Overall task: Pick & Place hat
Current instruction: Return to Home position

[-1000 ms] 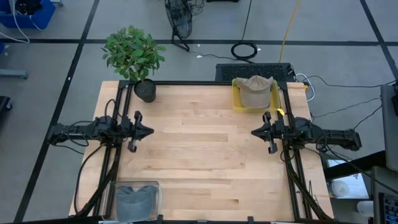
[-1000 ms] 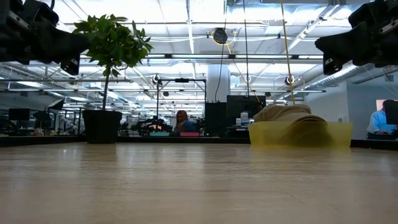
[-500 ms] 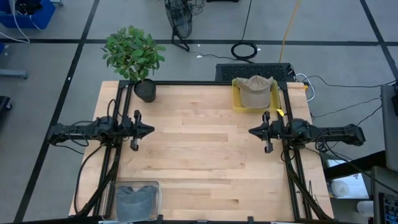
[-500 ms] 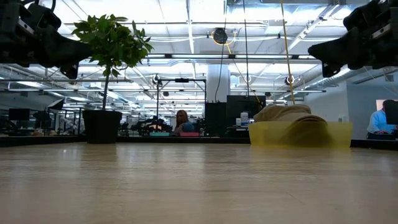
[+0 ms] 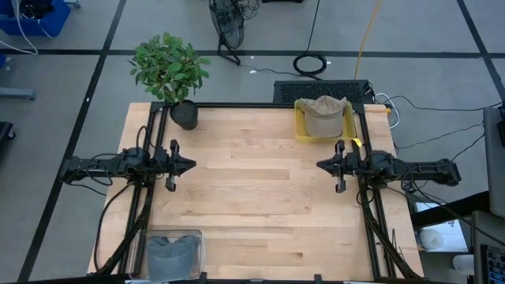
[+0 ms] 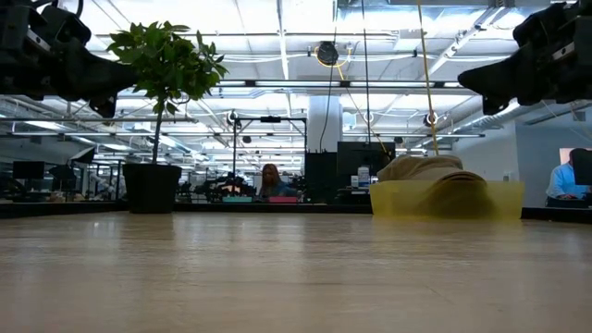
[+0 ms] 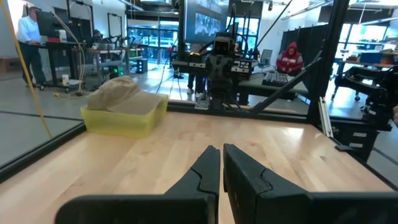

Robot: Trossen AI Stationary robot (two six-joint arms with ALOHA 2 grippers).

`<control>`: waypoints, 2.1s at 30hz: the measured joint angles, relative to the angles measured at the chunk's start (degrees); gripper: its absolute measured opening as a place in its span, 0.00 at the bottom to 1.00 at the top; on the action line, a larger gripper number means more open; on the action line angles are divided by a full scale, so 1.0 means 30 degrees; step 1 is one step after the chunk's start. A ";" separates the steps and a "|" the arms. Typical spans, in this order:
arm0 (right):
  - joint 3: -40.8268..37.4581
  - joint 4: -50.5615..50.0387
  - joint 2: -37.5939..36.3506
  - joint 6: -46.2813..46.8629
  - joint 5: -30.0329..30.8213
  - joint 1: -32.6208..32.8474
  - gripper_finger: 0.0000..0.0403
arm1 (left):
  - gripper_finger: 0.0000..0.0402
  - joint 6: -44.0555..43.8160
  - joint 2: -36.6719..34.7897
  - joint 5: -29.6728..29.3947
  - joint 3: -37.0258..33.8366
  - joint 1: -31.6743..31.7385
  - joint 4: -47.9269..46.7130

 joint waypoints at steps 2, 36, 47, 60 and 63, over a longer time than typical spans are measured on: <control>0.0000 -0.0518 -0.0686 -0.0105 0.0091 -0.0007 0.00 | 0.06 -0.0207 0.0000 0.0000 0.0000 0.0000 -0.0015; 0.0000 -0.1405 -0.1166 -0.0283 -0.0047 0.0000 0.00 | 0.06 0.2611 0.0029 0.0036 0.0051 0.0000 -0.0670; 0.0000 -0.1404 -0.1166 0.0351 -0.0047 0.0000 0.00 | 0.06 0.2633 0.0029 0.0022 0.0044 0.0000 -0.0684; 0.0000 -0.1390 -0.1166 0.0365 -0.0040 0.0000 0.00 | 0.06 0.2635 0.0036 -0.0036 -0.0051 0.0000 0.0227; 0.0006 -0.1390 -0.1166 0.0365 -0.0040 0.0000 0.00 | 0.06 0.2640 0.0036 -0.0036 -0.0051 0.0000 0.0430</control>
